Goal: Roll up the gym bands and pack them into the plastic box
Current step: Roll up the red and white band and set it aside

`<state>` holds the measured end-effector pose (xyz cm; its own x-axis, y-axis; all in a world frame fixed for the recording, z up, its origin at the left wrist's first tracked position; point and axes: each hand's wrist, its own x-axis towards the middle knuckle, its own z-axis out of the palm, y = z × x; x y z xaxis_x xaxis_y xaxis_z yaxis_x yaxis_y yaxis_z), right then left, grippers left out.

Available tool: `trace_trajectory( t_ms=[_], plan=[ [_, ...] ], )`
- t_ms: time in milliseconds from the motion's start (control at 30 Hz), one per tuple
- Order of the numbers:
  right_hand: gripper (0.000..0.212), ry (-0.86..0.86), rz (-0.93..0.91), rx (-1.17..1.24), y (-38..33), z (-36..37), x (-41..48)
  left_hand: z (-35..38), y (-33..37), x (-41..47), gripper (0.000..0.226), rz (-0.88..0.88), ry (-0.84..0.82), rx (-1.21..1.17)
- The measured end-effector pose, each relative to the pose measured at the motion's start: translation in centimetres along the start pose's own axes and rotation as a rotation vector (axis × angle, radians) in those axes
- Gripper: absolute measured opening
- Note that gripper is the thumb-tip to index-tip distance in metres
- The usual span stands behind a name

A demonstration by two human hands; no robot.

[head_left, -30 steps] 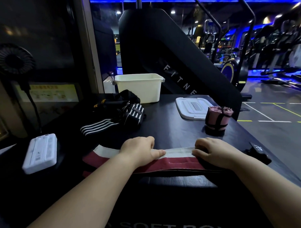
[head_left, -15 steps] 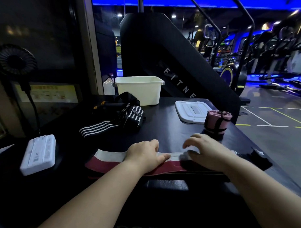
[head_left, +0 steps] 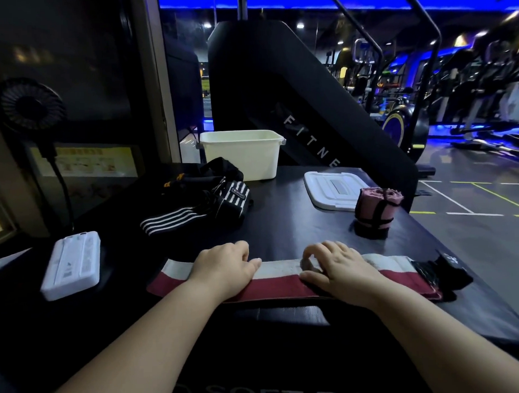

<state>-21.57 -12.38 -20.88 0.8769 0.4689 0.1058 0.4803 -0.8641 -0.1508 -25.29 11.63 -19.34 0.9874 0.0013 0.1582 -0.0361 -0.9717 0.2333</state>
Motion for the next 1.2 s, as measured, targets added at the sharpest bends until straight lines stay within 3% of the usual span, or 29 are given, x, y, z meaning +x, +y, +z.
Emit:
trace_trajectory(
  t_ms=[300,467,633,700,833,967,1033,1133,1200],
  plan=[
    [0.039,-0.166,0.002,0.040,-0.7,-1.8,1.7,0.8,-0.6,0.2,0.030,0.046,0.016,-0.077],
    [0.066,-0.089,-0.060,0.085,-3.3,-1.3,2.8,0.7,-0.8,0.7,0.031,0.033,-0.025,-0.103],
    [0.053,-0.057,-0.073,0.016,-3.9,0.2,2.8,0.5,-1.1,0.8,0.033,0.006,-0.032,-0.140],
    [0.065,-0.059,-0.075,-0.018,-3.8,0.2,2.7,0.5,-1.1,0.7,0.033,0.011,-0.014,-0.152],
    [0.116,-0.035,-0.108,-0.039,-3.8,0.3,2.6,0.8,-1.5,0.7,0.032,0.017,-0.017,-0.104],
    [0.125,-0.033,-0.122,-0.078,-4.0,0.0,2.7,0.8,-1.7,1.1,0.035,-0.004,-0.064,-0.032],
    [0.113,-0.069,-0.136,-0.094,-4.3,-0.6,2.8,0.6,-1.6,1.2,0.036,0.005,-0.080,-0.046],
    [0.069,-0.136,-0.148,-0.113,-4.4,-1.4,3.1,0.4,-1.7,1.2,0.037,0.036,-0.093,-0.097],
    [0.059,-0.149,-0.162,-0.101,-4.4,-1.8,3.2,0.4,-1.7,1.2,0.036,0.056,-0.105,-0.148]
  ],
)
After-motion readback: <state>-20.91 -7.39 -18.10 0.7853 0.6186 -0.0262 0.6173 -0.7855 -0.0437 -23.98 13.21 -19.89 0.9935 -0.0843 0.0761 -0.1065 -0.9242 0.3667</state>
